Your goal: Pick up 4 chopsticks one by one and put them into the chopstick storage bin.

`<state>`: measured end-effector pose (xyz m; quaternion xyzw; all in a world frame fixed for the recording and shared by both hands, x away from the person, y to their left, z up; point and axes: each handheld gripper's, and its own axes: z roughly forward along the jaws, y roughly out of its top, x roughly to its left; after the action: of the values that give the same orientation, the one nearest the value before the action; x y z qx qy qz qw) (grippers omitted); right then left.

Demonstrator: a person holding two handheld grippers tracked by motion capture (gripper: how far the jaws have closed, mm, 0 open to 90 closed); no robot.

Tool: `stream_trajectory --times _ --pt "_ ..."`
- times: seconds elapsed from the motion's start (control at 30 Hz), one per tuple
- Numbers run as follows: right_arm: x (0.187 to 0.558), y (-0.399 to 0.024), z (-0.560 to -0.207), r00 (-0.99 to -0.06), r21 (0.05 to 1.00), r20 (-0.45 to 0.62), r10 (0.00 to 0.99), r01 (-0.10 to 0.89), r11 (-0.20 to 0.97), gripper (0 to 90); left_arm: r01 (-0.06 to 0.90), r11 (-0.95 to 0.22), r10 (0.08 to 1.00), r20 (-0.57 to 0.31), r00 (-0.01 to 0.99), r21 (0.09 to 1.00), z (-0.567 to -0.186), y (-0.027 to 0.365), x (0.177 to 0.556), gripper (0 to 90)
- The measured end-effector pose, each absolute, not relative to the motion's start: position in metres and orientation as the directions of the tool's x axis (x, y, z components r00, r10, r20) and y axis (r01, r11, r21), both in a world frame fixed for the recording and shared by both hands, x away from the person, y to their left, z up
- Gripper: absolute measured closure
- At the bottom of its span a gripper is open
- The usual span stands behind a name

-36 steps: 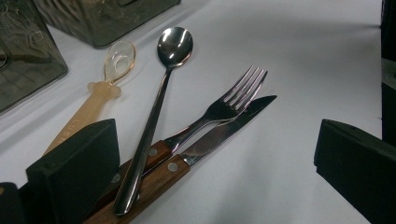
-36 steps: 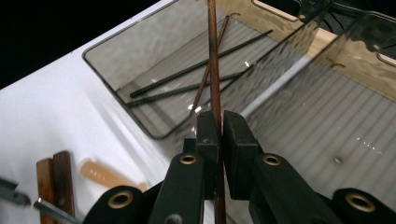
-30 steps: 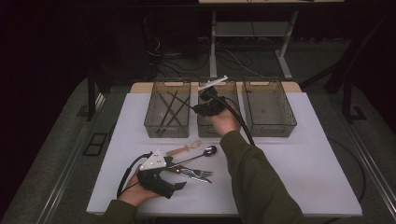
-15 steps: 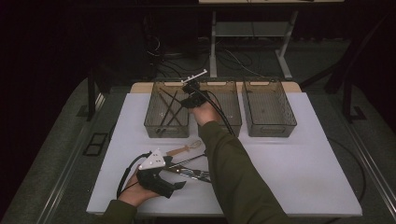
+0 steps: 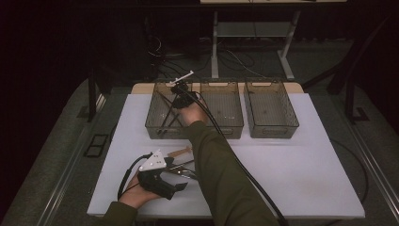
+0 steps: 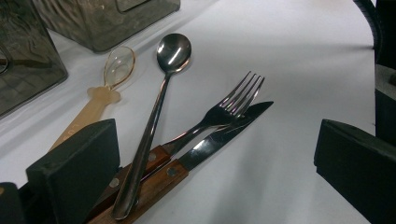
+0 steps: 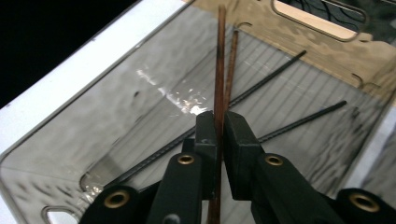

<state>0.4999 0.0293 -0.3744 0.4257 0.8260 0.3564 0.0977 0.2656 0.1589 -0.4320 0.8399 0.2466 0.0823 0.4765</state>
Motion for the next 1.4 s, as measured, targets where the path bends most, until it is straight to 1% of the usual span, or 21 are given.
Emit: stream_trajectory --times 0.03,0.13,0.37,0.47,0.63,0.73,0.83,0.93,1.1,1.13,1.23,1.3,1.4 --pt "0.499 0.029 -0.374 -0.623 0.675 0.143 0.769 0.630 0.384 75.1 0.337 -0.419 0.494 -0.099 0.864 0.843 -0.432 0.159 0.265 0.0" --pt "0.497 0.026 -0.369 -0.626 0.681 0.144 0.767 0.624 0.382 64.2 0.335 -0.422 0.493 -0.097 0.865 0.842 -0.432 0.159 0.266 0.0" --pt "0.493 0.018 -0.359 -0.643 0.697 0.167 0.747 0.613 0.372 49.9 0.338 -0.418 0.496 -0.099 0.863 0.843 -0.432 0.157 0.266 0.0" --pt "0.491 0.014 -0.357 -0.647 0.706 0.165 0.745 0.604 0.369 46.4 0.333 -0.423 0.493 -0.094 0.865 0.843 -0.432 0.159 0.265 0.0" --pt "0.485 0.006 -0.355 -0.665 0.719 0.192 0.722 0.596 0.358 39.1 0.324 -0.436 0.486 -0.083 0.870 0.840 -0.432 0.159 0.266 0.0" --pt "0.477 0.000 -0.354 -0.690 0.732 0.194 0.697 0.575 0.366 36.9 0.326 -0.437 0.486 -0.085 0.870 0.838 -0.431 0.159 0.266 0.0" --pt "0.468 -0.008 -0.352 -0.719 0.742 0.184 0.670 0.549 0.385 31.3 0.328 -0.434 0.489 -0.086 0.868 0.839 -0.431 0.160 0.266 0.0" --pt "0.458 -0.019 -0.350 -0.743 0.755 0.178 0.645 0.523 0.395 28.4 0.332 -0.433 0.493 -0.087 0.865 0.838 -0.432 0.159 0.266 0.0" --pt "0.443 -0.040 -0.349 -0.737 0.780 0.162 0.656 0.503 0.372 21.8 0.338 -0.425 0.497 -0.095 0.862 0.840 -0.432 0.158 0.265 0.0" --pt "0.440 -0.045 -0.349 -0.732 0.783 0.164 0.661 0.504 0.364 19.9 0.339 -0.426 0.498 -0.096 0.862 0.839 -0.432 0.158 0.265 0.0" --pt "0.434 -0.057 -0.350 -0.735 0.785 0.186 0.652 0.510 0.351 18.3 0.339 -0.426 0.498 -0.095 0.862 0.839 -0.433 0.158 0.265 0.0" --pt "0.431 -0.065 -0.351 -0.737 0.789 0.207 0.643 0.514 0.335 13.8 0.340 -0.426 0.499 -0.096 0.862 0.838 -0.433 0.158 0.265 0.0" --pt "0.423 -0.077 -0.352 -0.743 0.801 0.190 0.641 0.495 0.337 11.8 0.341 -0.429 0.500 -0.095 0.861 0.836 -0.433 0.158 0.265 0.0"
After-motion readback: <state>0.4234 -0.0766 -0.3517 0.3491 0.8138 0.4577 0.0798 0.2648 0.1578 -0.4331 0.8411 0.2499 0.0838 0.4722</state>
